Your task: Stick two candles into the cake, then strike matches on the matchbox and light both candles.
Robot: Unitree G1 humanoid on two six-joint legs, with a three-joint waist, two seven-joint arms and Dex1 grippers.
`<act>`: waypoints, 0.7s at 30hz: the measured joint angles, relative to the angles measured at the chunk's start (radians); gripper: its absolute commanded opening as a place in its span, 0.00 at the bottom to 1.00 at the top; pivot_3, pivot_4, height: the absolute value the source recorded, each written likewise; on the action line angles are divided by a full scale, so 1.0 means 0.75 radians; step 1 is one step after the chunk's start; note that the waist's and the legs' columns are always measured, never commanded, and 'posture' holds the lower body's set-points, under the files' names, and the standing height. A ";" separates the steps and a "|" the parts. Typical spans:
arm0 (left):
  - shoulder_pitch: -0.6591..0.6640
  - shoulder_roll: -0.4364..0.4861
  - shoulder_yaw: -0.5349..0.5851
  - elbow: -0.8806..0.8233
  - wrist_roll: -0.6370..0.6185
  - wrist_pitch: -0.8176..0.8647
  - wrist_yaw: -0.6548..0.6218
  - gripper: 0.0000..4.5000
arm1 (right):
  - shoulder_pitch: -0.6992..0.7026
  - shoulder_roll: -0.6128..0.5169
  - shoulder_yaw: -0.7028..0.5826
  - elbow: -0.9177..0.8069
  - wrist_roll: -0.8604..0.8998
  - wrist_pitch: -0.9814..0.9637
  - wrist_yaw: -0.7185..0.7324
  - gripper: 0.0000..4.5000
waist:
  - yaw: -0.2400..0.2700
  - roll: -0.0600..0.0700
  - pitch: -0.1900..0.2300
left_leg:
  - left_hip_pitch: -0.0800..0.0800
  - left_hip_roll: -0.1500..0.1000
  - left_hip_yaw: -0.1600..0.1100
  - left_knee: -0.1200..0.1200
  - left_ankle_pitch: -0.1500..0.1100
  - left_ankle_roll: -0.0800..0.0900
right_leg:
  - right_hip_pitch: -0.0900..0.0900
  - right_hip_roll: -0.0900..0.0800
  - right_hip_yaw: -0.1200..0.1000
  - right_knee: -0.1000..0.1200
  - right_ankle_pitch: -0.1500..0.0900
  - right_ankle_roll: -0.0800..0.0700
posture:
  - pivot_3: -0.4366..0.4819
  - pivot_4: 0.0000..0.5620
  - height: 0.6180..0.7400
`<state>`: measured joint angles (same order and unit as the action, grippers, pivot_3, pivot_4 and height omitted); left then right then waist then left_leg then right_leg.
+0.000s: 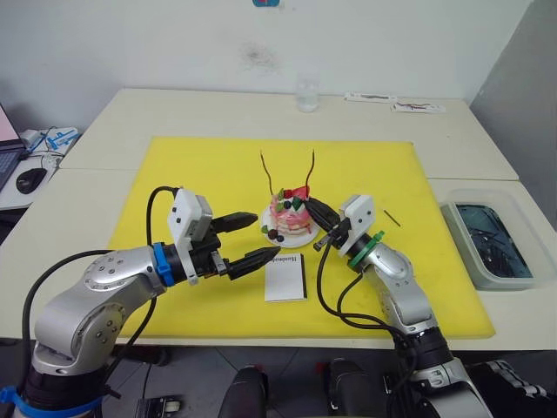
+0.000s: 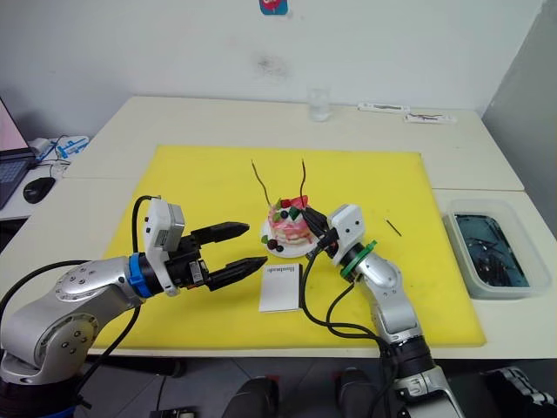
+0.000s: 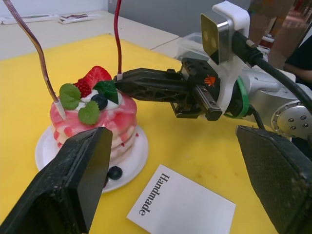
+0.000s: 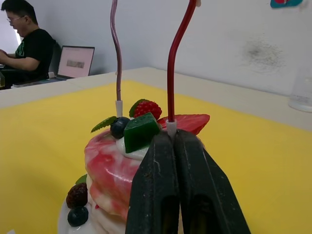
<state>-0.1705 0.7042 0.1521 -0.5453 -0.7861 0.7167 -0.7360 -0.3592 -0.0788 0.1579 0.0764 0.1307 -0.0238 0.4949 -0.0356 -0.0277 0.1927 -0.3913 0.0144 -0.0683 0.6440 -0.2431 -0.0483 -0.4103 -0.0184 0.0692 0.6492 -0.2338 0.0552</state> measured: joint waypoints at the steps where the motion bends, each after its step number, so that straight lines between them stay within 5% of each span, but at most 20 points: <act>1: 0.000 0.000 -0.003 0.000 0.001 0.000 0.000 1.00 | 0.000 0.003 0.000 0.007 0.001 -0.001 -0.005 0.00 | 0.000 0.000 0.000 | 0.000 0.000 0.000 0.000 0.000 0.000 | 0.000 0.000 0.000 0.000 0.000 0.000 | 0.48 0.27 1.00; 12: 0.001 0.000 -0.012 0.000 0.006 -0.003 0.000 1.00 | 0.000 0.021 -0.004 0.009 0.020 0.013 -0.019 0.00 | -0.002 0.000 0.000 | 0.001 0.000 0.000 0.000 0.000 0.000 | 0.001 0.000 0.000 0.000 0.000 0.000 | 0.48 0.27 1.00; 15: 0.001 0.000 -0.012 0.000 0.011 -0.007 -0.001 1.00 | 0.000 0.027 -0.007 0.007 0.024 0.015 -0.022 0.15 | -0.004 0.000 0.000 | 0.001 0.000 0.000 0.000 0.000 0.000 | 0.001 0.000 0.000 0.000 0.000 0.000 | 0.48 0.27 1.00; 20: 0.010 -0.001 -0.015 0.000 0.030 -0.018 -0.009 1.00 | 0.000 0.008 -0.013 -0.019 0.011 0.012 -0.027 0.54 | -0.006 0.000 0.000 | 0.001 0.000 0.000 0.000 0.000 0.000 | 0.001 0.000 0.000 0.000 0.000 0.000 | 0.48 0.27 1.00; 21: 0.010 -0.002 -0.015 0.000 0.030 -0.021 -0.011 1.00 | 0.000 0.003 -0.012 -0.029 0.011 0.013 -0.025 0.54 | -0.006 0.000 0.000 | 0.001 0.000 0.000 -0.001 0.000 0.000 | 0.000 0.000 0.000 0.000 0.000 0.000 | 0.48 0.27 1.00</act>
<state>-0.1629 0.7028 0.1411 -0.5454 -0.7634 0.7011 -0.7444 -0.3594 -0.0767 0.1490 0.0546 0.1389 -0.0144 0.4758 -0.0398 -0.0276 0.1928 -0.3907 0.0144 -0.0684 0.6435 -0.2431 -0.0483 -0.4099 -0.0183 0.0693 0.6491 -0.2339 0.0550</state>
